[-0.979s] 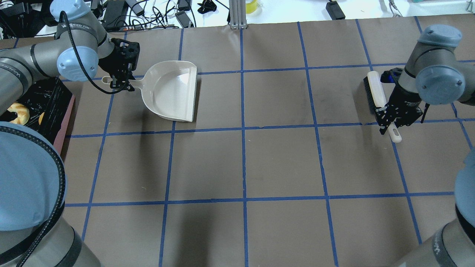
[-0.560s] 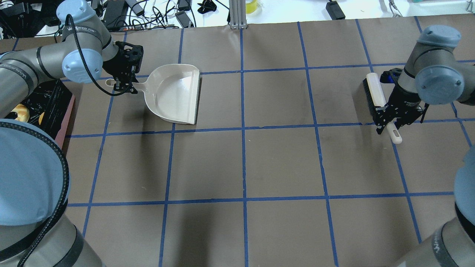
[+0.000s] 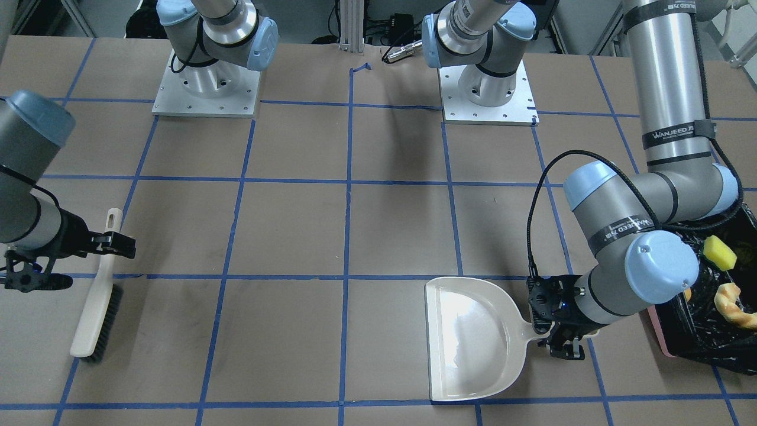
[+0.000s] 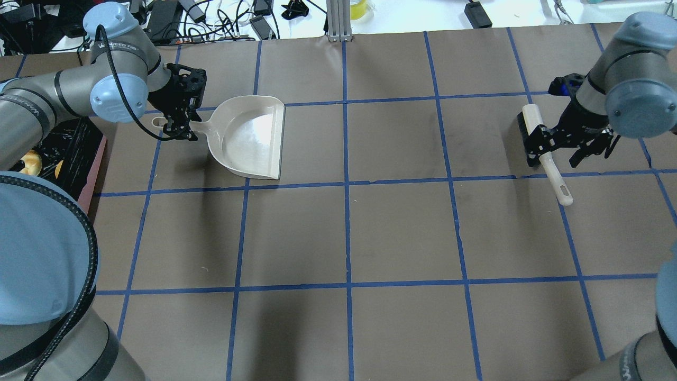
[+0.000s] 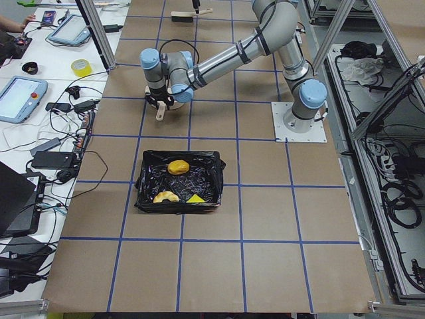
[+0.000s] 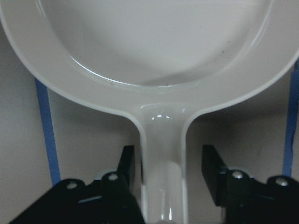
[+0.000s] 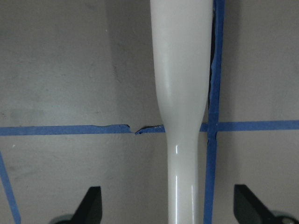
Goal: Sweep and dump trash into bin
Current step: 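Lower the dustpan with the left gripper while the right sets down the brush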
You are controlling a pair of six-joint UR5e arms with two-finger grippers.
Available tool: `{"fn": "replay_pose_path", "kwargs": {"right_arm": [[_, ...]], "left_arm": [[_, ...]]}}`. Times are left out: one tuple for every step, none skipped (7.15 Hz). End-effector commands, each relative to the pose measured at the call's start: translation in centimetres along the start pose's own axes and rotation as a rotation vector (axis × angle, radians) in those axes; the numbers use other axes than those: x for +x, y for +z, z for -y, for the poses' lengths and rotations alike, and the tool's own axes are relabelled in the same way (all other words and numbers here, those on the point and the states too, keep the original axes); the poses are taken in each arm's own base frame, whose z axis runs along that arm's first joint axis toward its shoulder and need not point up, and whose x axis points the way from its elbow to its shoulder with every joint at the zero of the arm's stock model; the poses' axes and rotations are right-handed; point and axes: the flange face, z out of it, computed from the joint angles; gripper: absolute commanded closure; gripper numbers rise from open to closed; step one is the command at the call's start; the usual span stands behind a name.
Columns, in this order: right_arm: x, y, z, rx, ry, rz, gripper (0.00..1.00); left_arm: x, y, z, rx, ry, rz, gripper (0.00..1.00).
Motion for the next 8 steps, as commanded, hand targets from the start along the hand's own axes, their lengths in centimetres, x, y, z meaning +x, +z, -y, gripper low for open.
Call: {"fn": "replay_pose_path", "kwargs": {"right_arm": [[-2.2, -9.5, -4.6, 0.063, 0.0, 0.012, 0.0], [-3.4, -13.0, -6.7, 0.071, -0.005, 0.01, 0.0], [-5.5, -15.7, -8.0, 0.084, -0.026, 0.003, 0.0], [-8.4, -18.1, -9.6, 0.08, -0.023, -0.001, 0.0], [-11.7, -20.4, -11.4, 0.088, 0.021, -0.001, 0.0], [-15.2, -21.4, -12.1, 0.115, -0.005, 0.008, 0.0], [-17.7, -21.9, -12.0, 0.147, 0.026, 0.05, 0.0], [-20.3, -22.0, -11.6, 0.184, 0.075, 0.065, 0.0]], "left_arm": [[0.2, -1.1, 0.3, -0.005, -0.034, 0.013, 0.26], [0.7, -2.3, 1.0, -0.003, -0.05, 0.003, 0.26], [1.3, -4.1, 1.6, 0.0, -0.059, -0.009, 0.26], [2.5, -6.4, 2.7, 0.007, -0.084, -0.031, 0.26], [3.7, -8.8, 4.4, 0.015, -0.126, -0.036, 0.26], [5.1, -12.1, 6.8, 0.002, -0.221, -0.002, 0.24], [7.0, -14.6, 9.9, -0.002, -0.356, 0.003, 0.19], [9.2, -17.2, 11.6, 0.004, -0.533, -0.001, 0.19]]}}
